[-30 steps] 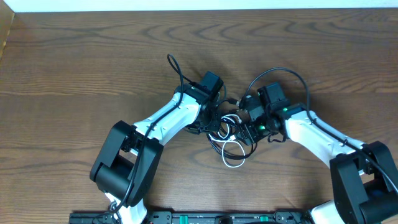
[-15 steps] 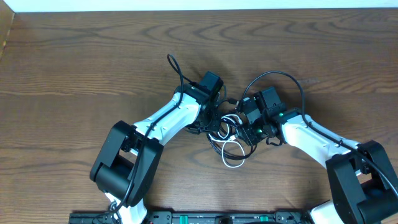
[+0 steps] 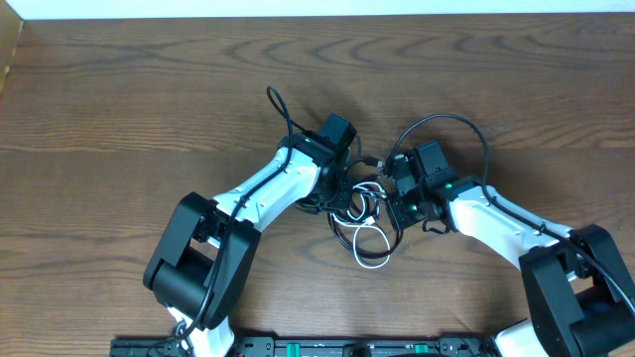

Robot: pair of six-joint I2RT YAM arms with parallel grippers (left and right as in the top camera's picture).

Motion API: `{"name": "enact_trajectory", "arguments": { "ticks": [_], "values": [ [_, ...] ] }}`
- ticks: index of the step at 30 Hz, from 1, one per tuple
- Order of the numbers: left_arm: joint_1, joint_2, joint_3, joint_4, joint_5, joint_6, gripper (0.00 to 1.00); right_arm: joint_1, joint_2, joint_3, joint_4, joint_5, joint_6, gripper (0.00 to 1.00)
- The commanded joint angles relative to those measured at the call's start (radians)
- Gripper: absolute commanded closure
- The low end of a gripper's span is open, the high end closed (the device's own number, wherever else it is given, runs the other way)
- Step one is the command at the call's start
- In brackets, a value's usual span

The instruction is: Untangle cables

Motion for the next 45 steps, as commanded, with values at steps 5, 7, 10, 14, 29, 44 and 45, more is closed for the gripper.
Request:
{"name": "enact_trajectory", "arguments": {
  "ticks": [5, 7, 10, 14, 29, 44, 45],
  "values": [
    [0.000, -0.016, -0.005, -0.030, -0.018, 0.016, 0.93, -0.110, 0.012, -0.010, -0.146, 0.356, 0.335, 0.99],
    [0.000, -0.016, -0.005, -0.031, -0.018, 0.016, 0.93, -0.152, 0.012, -0.010, -0.185, 0.403, 0.364, 0.99],
    [0.000, -0.016, -0.005, -0.031, -0.018, 0.016, 0.93, -0.219, 0.012, -0.010, -0.226, 0.449, 0.367, 0.99],
    [0.000, -0.016, -0.005, -0.031, -0.018, 0.016, 0.92, -0.291, 0.012, -0.010, -0.253, 0.454, 0.366, 0.91],
    [0.000, -0.027, -0.004, 0.052, 0.041, 0.017, 0.93, -0.318, 0.012, -0.010, -0.129, -0.124, 0.042, 0.29],
    [0.000, -0.044, -0.004, 0.124, 0.303, 0.137, 0.93, -0.286, 0.012, -0.010, 0.000, -0.459, -0.085, 0.20],
    [0.000, -0.044, -0.004, 0.124, 0.303, 0.137, 0.93, -0.286, 0.012, -0.010, 0.008, -0.459, -0.077, 0.20]
  ]
}}
